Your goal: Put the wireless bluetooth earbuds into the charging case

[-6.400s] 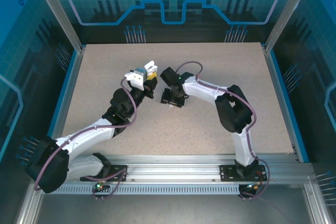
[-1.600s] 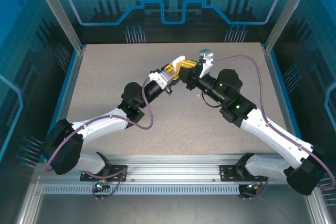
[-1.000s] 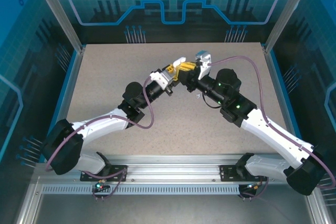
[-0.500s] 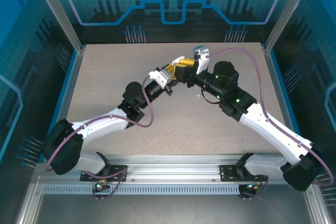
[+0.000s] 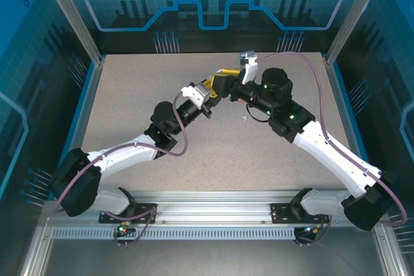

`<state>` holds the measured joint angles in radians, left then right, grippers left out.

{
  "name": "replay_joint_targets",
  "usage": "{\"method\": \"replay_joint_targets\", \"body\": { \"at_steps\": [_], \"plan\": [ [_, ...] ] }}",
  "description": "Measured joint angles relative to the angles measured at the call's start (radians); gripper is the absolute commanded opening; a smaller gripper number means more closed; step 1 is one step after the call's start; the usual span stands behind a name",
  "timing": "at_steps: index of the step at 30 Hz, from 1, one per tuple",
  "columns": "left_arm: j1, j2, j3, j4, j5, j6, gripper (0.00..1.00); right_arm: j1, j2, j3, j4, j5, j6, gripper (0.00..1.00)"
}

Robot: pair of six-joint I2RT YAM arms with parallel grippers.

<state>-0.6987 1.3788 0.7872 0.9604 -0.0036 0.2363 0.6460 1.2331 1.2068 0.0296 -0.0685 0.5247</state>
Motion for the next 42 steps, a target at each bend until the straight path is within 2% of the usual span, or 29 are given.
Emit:
{"method": "replay_joint_targets", "body": {
  "at_steps": [7,12,18,24,30,38,42],
  "plan": [
    [0.0,-0.009,-0.008,-0.01,-0.008,-0.003,0.0,-0.034,0.008,0.054,-0.007,-0.031,0.05,0.73],
    [0.0,-0.014,-0.031,-0.009,-0.01,-0.014,0.0,-0.064,-0.012,0.087,-0.031,-0.045,0.072,0.75],
    [0.009,-0.032,-0.079,-0.013,-0.002,-0.05,0.0,-0.164,-0.063,0.097,-0.152,-0.026,0.11,0.76],
    [0.073,-0.078,-0.156,0.002,0.024,-0.117,0.0,-0.297,-0.037,0.101,-0.354,0.025,0.153,0.76],
    [0.095,-0.099,-0.191,0.01,0.027,-0.153,0.0,-0.34,0.125,0.133,-0.522,0.045,0.147,0.72],
    [0.098,-0.172,-0.235,0.009,0.021,-0.159,0.0,-0.332,0.652,0.258,-0.692,0.119,0.084,0.65],
    [0.1,-0.195,-0.237,0.01,0.017,-0.159,0.0,-0.314,0.766,0.28,-0.759,0.171,0.077,0.64]
  ]
}}
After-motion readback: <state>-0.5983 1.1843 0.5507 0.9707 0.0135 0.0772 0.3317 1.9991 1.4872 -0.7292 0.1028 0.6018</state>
